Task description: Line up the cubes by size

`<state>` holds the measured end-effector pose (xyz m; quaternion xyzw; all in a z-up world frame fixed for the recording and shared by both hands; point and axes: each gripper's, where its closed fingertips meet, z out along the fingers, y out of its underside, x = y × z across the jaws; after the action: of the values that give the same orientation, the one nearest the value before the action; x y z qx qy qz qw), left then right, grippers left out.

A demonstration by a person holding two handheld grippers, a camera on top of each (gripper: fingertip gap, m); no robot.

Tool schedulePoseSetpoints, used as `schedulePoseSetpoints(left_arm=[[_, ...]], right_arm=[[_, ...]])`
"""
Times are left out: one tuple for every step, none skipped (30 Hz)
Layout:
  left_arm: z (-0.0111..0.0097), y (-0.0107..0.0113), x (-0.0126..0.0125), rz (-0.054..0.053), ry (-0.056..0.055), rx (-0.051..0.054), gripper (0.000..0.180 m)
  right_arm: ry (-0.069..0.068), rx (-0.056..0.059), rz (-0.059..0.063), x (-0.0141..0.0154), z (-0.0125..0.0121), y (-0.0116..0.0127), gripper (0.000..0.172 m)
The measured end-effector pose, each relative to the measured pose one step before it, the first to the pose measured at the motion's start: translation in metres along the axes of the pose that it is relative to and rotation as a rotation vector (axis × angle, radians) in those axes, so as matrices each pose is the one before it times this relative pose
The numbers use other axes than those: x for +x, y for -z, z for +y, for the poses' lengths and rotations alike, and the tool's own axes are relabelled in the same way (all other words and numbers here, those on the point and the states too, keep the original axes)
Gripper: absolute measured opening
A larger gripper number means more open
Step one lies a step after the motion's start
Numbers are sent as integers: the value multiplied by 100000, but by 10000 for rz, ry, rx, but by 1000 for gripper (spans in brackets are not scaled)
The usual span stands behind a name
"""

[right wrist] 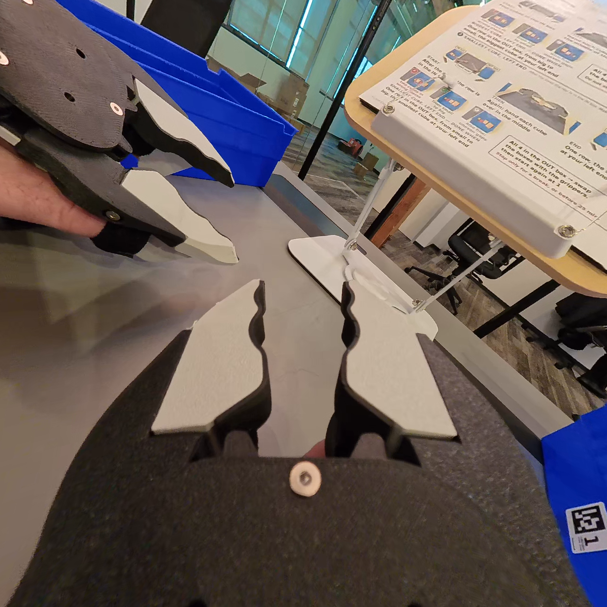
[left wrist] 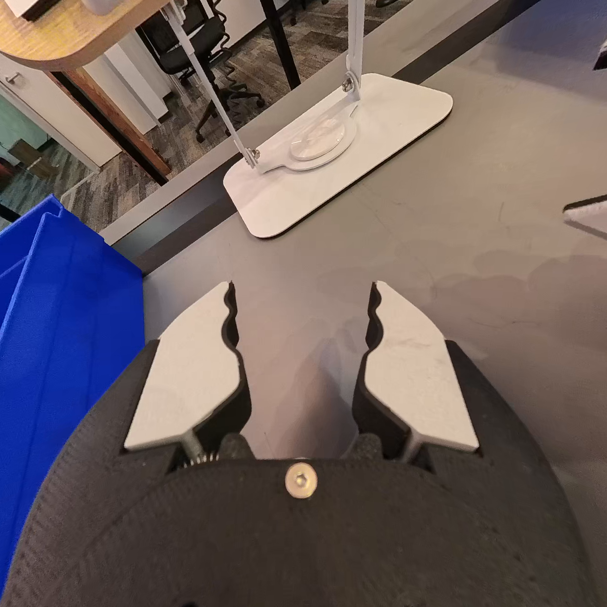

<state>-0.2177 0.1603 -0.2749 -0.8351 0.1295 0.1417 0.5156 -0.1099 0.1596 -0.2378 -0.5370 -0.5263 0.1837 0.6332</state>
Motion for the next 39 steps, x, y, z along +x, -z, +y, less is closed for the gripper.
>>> schedulePoseSetpoints(left_arm=[[15, -10, 19, 4, -16, -8, 76], [-1, -7, -4, -19, -14, -5, 76], [-1, 0, 18, -1, -17, -1, 76], [18, -15, 37, 20, -19, -13, 76], [13, -15, 34, 10, -18, -12, 76], [6, -2, 41, 10, -24, -3, 75], [-2, -1, 6, -11, -15, -1, 75], [-2, 2, 0, -2, -8, -1, 75], [3, -5, -4, -3, 1, -5, 75], [7, 8, -4, 0, 7, 0, 75], [-6, -1, -11, 2, 12, 4, 75], [-1, 2, -11, 3, 11, 0, 75], [4, -1, -4, 1, 5, 0, 75], [0, 0, -1, 0, -1, 0, 75], [8, -2, 9, 1, -7, -2, 75], [5, -7, 17, 3, -13, -6, 75], [9, 2, 15, 3, -15, -7, 75], [3, -1, 16, 2, -12, -2, 75], [-12, 0, 10, -2, -8, 3, 75], [9, -1, 17, 7, -8, -3, 75], [9, -10, 6, 5, -5, -4, 75], [0, 3, 11, 6, -8, -3, 75], [6, 1, 17, 3, -12, -4, 75], [1, -2, 9, -3, -13, 0, 75], [-2, 3, 17, 2, -13, 5, 75], [1, 4, 1, -3, -6, -4, 75], [8, -11, 9, 7, -4, -3, 75], [0, 0, 2, 0, 2, 0, 74], [-3, 4, -7, 3, 3, -1, 74], [7, -12, 6, 3, 0, -2, 74], [1, 4, 10, 4, -6, -4, 74], [6, -2, 4, -2, -8, -1, 74], [-6, 9, 12, 0, -9, 2, 74], [3, -11, 11, 3, -7, -2, 74], [4, 5, 9, 3, -5, -6, 74], [6, -3, 10, 1, -6, -1, 74], [-3, -2, -7, -4, -2, 2, 74], [-6, 0, 16, 7, -4, 1, 74], [6, 3, 4, 6, -6, -4, 74]], right_arm=[[17, -7, -3, -20, 4, -4, 44], [11, 3, 0, -13, -2, 6, 44], [-1, 13, 5, 5, -13, 13, 44], [-5, 2, -15, -14, 1, -6, 44], [4, -5, -2, -11, 0, 0, 44], [29, -6, -18, -52, 13, -11, 43], [60, -14, -23, -93, 13, -24, 44], [89, -20, -27, -126, 16, -20, 44], [106, -15, -29, -148, 3, -19, 44], [96, -9, -14, -121, 3, -12, 44], [66, -9, 0, -68, 11, -16, 44], [26, -5, 4, -25, 0, 2, 43], [-12, 3, 0, 16, -1, -2, 43], [-39, 10, 4, 46, -4, 8, 43], [-47, 14, 11, 58, -16, 15, 44], [-41, 13, 10, 56, -6, 14, 44], [-26, 7, 4, 28, -7, 1, 44], [-3, -3, -4, 1, 7, -3, 44], [17, -1, 1, -11, -1, 0, 44], [20, 0, -1, -28, -2, -6, 44], [13, -5, -2, -18, 3, 3, 44], [4, -2, -2, -8, 8, -9, 44], [-6, 4, 1, 14, -6, 3, 44], [-7, 3, -3, 8, -6, 3, 44], [-3, 4, 1, -1, -6, -3, 44], [4, 1, -1, 2, -2, -1, 44], [6, -2, -4, -18, 4, -4, 44], [11, -6, -13, -21, 0, 0, 44], [10, -2, -6, -16, 4, -4, 44], [12, 1, -7, -18, 0, -6, 44], [10, -1, -1, -18, -1, 0, 43], [6, -1, 2, -4, -6, -3, 43], [2, 2, -2, -1, -2, -1, 43], [-1, 0, -2, -3, -1, 0, 43], [-1, -1, -4, 2, 5, -4, 44], [3, -1, -3, -5, -2, -8, 44], [7, -2, -4, -17, 3, -4, 44], [14, -6, -7, -16, 9, -1, 43], [15, 0, 0, -17, -6, -9, 43]])
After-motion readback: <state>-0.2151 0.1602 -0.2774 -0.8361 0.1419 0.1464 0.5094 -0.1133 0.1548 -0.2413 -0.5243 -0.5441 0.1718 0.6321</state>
